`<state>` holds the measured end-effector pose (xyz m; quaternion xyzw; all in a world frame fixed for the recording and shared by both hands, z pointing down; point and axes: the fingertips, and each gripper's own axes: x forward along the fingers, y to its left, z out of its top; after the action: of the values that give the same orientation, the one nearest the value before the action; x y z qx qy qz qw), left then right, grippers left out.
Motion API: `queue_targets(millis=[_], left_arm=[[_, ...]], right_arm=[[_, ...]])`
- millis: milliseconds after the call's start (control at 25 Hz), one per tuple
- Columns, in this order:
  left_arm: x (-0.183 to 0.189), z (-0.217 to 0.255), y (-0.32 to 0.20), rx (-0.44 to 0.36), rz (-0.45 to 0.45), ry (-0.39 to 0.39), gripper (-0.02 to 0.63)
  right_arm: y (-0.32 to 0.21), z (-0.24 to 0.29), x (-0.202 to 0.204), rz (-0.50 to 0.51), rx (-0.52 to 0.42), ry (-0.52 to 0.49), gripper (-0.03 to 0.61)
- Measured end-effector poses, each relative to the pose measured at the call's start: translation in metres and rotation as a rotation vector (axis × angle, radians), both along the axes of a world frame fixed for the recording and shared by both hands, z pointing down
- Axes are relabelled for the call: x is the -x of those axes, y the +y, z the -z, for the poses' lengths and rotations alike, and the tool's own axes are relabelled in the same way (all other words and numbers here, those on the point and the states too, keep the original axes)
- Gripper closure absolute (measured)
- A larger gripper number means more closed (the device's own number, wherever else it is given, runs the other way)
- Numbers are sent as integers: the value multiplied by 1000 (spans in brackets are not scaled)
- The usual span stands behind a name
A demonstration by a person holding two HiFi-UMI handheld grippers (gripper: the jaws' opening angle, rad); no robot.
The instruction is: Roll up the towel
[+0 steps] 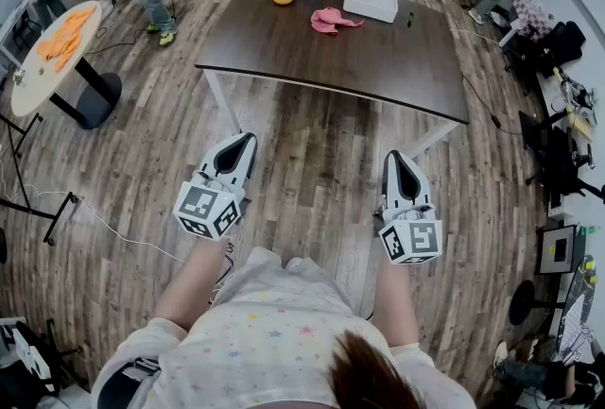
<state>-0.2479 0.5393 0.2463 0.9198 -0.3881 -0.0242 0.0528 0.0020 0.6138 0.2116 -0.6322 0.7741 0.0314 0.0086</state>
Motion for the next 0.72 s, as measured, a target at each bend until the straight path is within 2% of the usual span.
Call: queue_targets(millis=[280,560,600,680,720], left_arm=[[-15,2,0,-16,27,-12,598],[-21,-1,0,-20,97,-54,594],[-20,-1,-1,-17,106,-51,582],[-20,-1,-5,-7,121,-48,464],[-20,-2,-7,-1,127,-49,429]], right_arm=[[2,1,-18,9,-17,1,578],[8,2,-39,11,-34,-11,578],[8,2,-41,13,-32,-22,565],[5,0,-47,7,-26,-50,508],[3,0,-49,2,-24,-59,476]])
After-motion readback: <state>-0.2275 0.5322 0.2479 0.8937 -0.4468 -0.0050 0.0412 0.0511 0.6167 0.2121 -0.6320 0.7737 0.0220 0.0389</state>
